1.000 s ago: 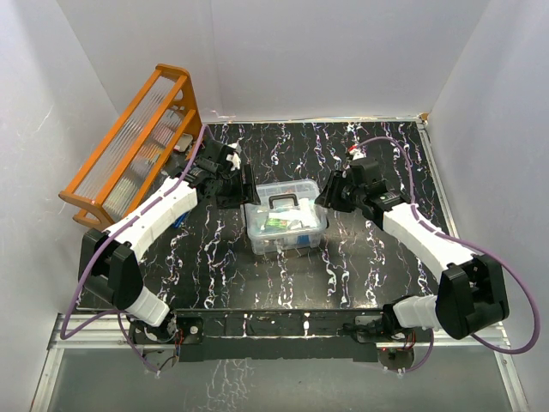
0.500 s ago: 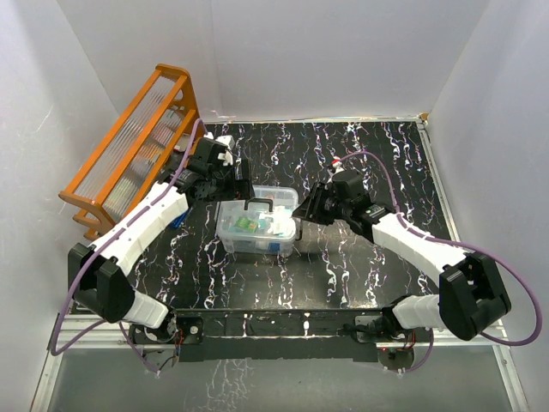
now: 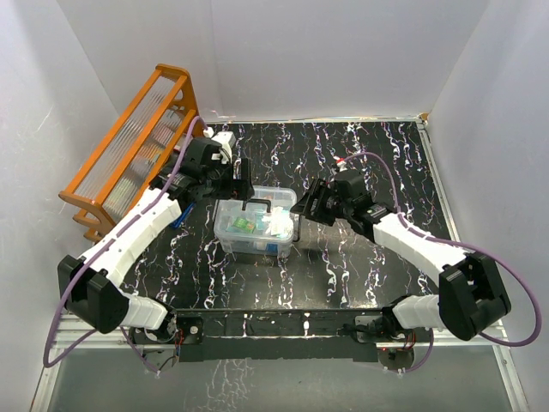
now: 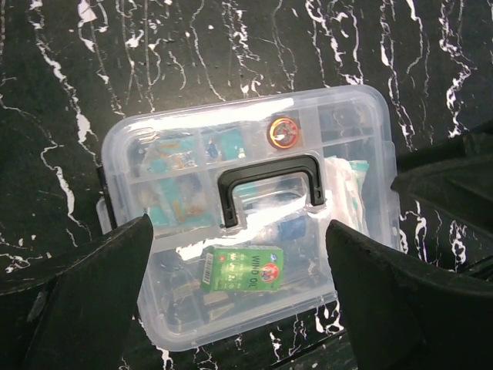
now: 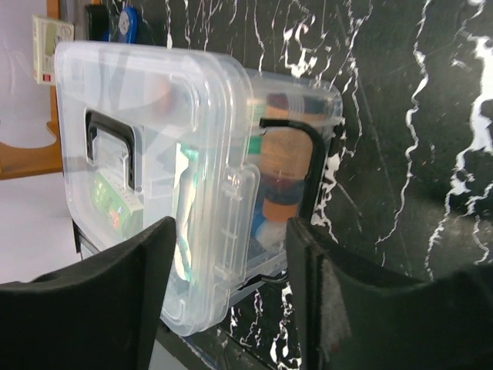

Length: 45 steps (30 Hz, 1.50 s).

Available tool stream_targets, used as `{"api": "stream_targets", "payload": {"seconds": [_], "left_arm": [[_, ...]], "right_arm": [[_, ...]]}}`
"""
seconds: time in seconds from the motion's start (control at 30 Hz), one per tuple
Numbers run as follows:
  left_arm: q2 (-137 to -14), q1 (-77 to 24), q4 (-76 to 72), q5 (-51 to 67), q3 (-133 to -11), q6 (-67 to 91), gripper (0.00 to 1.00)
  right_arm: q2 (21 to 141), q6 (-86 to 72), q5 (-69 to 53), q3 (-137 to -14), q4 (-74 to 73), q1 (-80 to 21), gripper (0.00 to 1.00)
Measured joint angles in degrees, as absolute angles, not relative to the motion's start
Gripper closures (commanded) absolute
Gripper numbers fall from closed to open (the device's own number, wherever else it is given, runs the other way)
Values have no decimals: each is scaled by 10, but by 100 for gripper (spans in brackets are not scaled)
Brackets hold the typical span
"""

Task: Organize the medicine kit

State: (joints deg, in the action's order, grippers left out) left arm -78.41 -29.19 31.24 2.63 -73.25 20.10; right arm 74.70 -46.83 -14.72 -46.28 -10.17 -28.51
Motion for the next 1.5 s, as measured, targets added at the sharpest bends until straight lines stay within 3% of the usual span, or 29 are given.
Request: {"api": "stream_targets", "payload": {"seconds": [0.17, 0.3, 0.67, 1.5], "left_arm": [[-796, -322, 306, 26, -736, 191, 9], [-833, -363, 309, -2, -754, 184, 12], [-936, -452, 369, -157, -829, 180, 12], [-982, -466, 395, -197, -865, 202, 17]], "right_arm": [[731, -469, -145, -454, -79, -268, 14], [697, -474, -138, -424, -48, -269, 2], [696, -518, -146, -337, 43, -265, 2], [803, -648, -236, -265, 282, -261, 2]]}}
